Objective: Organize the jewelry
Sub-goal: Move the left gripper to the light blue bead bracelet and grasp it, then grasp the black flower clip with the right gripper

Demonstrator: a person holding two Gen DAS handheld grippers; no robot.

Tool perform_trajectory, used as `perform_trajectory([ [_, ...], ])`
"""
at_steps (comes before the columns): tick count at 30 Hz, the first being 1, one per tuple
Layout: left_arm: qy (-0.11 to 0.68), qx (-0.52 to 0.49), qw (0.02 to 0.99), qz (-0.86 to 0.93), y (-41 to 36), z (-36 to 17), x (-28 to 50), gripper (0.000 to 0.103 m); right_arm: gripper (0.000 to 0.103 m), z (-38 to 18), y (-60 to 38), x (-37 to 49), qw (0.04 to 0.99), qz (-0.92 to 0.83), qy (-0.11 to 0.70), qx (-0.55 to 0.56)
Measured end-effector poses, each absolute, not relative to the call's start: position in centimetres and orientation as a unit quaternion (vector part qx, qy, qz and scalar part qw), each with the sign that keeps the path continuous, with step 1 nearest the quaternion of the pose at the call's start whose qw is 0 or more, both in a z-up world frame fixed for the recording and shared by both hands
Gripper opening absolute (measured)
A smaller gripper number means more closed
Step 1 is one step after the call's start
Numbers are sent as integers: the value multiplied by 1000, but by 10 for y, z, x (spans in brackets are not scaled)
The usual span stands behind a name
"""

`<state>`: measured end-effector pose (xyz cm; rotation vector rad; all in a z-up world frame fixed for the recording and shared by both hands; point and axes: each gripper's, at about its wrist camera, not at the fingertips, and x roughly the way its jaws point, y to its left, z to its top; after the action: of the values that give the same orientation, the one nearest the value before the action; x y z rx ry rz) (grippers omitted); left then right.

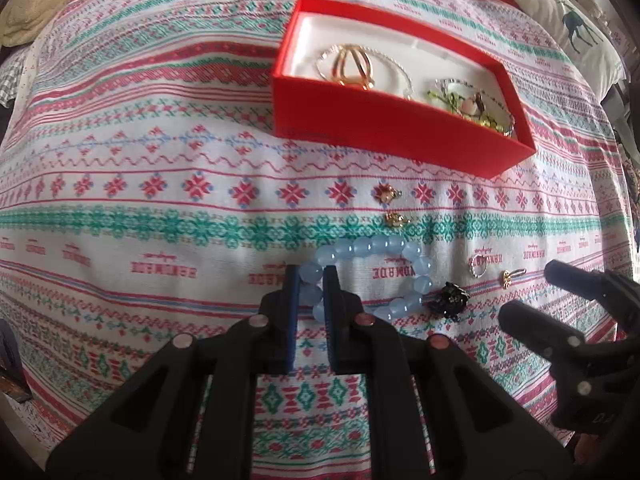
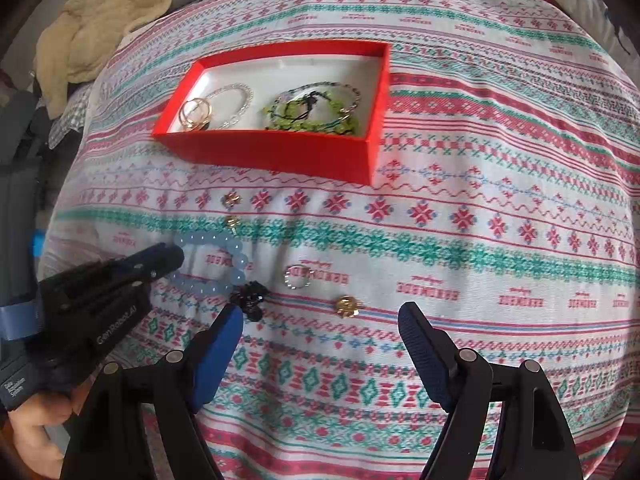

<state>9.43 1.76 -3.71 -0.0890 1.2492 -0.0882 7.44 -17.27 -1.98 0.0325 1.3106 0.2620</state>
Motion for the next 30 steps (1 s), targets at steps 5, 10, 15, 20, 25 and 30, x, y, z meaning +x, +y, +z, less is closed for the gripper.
perform_trajectory([
  [5, 572, -48, 818, -31, 39, -28, 92, 13, 81, -27, -159, 76, 773, 137, 619, 36],
  [10, 575, -52, 816, -17, 54, -34, 85, 13, 66, -33, -137, 76, 762, 161, 626, 48],
  [15, 579, -54, 813, -11, 71, -36, 77, 13, 50, -50, -120, 82, 746, 161, 643, 66],
  [20, 581, -50, 813, -16, 72, -37, 72, 13, 33, -55, -113, 89, 754, 141, 639, 54],
  [25, 583, -50, 811, -18, 67, -37, 73, 13, 24, -57, -104, 92, 765, 131, 630, 19],
  [30, 579, -53, 813, -20, 65, -32, 73, 13, 24, -56, -92, 91, 770, 132, 624, 0],
])
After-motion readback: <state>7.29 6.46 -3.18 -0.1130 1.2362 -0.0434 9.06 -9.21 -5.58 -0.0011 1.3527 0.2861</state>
